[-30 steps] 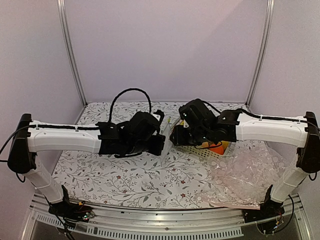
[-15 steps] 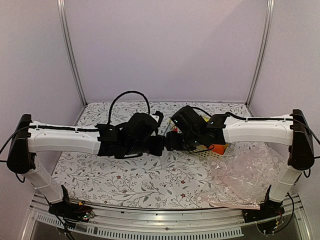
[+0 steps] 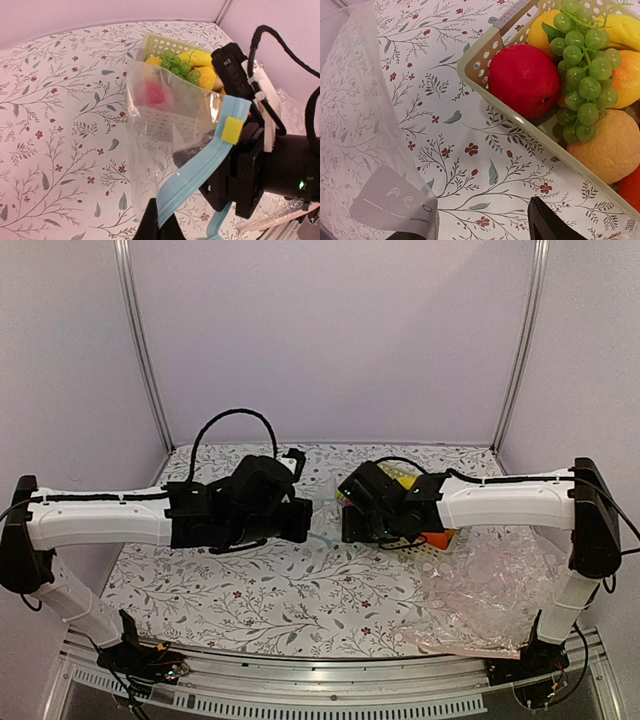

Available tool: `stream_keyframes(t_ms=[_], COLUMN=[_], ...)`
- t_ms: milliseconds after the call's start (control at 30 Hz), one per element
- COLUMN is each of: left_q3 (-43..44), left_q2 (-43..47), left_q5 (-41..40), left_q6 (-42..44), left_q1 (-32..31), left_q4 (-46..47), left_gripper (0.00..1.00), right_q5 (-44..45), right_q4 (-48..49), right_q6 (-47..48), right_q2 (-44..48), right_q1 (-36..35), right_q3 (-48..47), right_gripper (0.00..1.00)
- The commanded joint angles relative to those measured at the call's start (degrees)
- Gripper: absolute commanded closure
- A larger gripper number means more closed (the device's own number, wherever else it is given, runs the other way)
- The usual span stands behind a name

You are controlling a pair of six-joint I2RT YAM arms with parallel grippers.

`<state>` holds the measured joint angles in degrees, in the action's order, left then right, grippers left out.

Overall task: Place the food in the zip-top bag and seal the zipper
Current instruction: Open the zipper food storage bag at the center of the board, then pick up the fake fruit from the bin.

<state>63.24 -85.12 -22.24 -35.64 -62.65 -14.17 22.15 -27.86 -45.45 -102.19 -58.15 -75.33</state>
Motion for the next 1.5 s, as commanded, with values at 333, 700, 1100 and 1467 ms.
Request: stream_keyframes(t_ms=[333, 700, 1100, 1467], left_q3=[-1.48, 2.22, 3.19, 3.28], left_q2=[1.35, -9.64, -10.18, -9.20], left_q5=[-4.30, 4.33, 7.57, 8.51], left_q6=[1.35, -0.19, -0.36, -0.37], left_q1=[2.83, 5.29, 5.98, 5.97], left_q4=[-8.89, -7.56, -5.59, -6.25], left_gripper=[1.00, 1.00, 1.00, 1.00], right_q5=[-6.66, -17.54, -9.22, -5.97], right_q4=[0.93, 9.79, 2.36, -11.05], right_q6=[2.51, 5.82, 6.51, 10.30], right_q2=[4.45, 14.13, 25.46, 21.75], right_q1=[2.22, 1.95, 3.20, 16.26], right_q3=[2.49, 8.29, 13.45, 11.72], right_gripper=[0.31, 0.14, 0.07, 0.10])
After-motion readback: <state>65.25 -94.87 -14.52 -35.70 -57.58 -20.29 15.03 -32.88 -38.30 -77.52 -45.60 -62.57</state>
